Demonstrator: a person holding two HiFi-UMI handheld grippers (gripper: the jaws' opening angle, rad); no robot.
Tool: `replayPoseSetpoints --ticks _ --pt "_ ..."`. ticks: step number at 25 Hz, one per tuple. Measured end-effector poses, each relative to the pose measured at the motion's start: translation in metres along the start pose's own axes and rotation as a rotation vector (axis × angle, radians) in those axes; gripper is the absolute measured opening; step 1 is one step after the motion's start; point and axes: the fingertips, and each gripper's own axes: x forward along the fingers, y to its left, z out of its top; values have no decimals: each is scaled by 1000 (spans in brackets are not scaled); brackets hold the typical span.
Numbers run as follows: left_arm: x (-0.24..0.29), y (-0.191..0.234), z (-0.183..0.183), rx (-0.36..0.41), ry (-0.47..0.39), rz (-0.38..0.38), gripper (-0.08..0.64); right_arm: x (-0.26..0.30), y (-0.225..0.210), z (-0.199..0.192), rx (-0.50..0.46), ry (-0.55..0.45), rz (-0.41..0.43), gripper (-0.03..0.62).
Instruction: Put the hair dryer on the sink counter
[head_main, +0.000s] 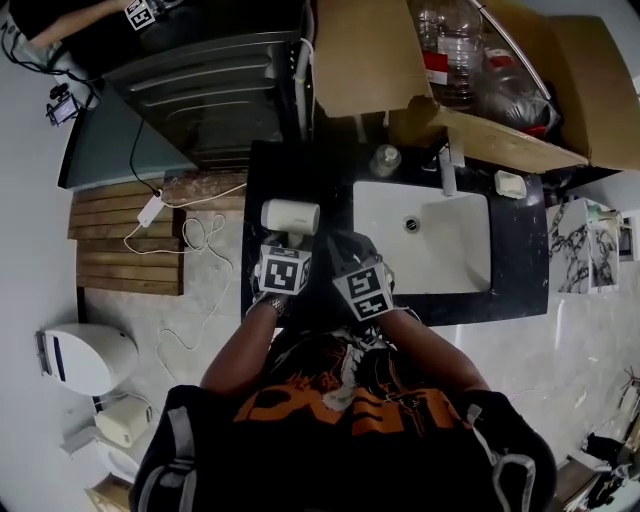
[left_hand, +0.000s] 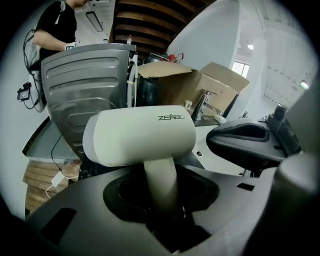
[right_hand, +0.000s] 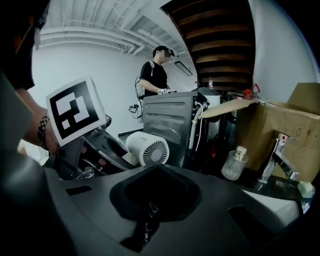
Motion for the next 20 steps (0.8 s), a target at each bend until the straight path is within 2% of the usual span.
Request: replayPoseSetpoints --ticks 6,12,20 --pt "9 6 -13 -36 28 4 182 23 6 -29 63 131 46 14" --pt "11 15 -15 -75 55 6 187 30 6 -55 94 232 46 14" --pt "23 19 -20 -81 121 -10 199 21 15 -68 108 267 60 14"
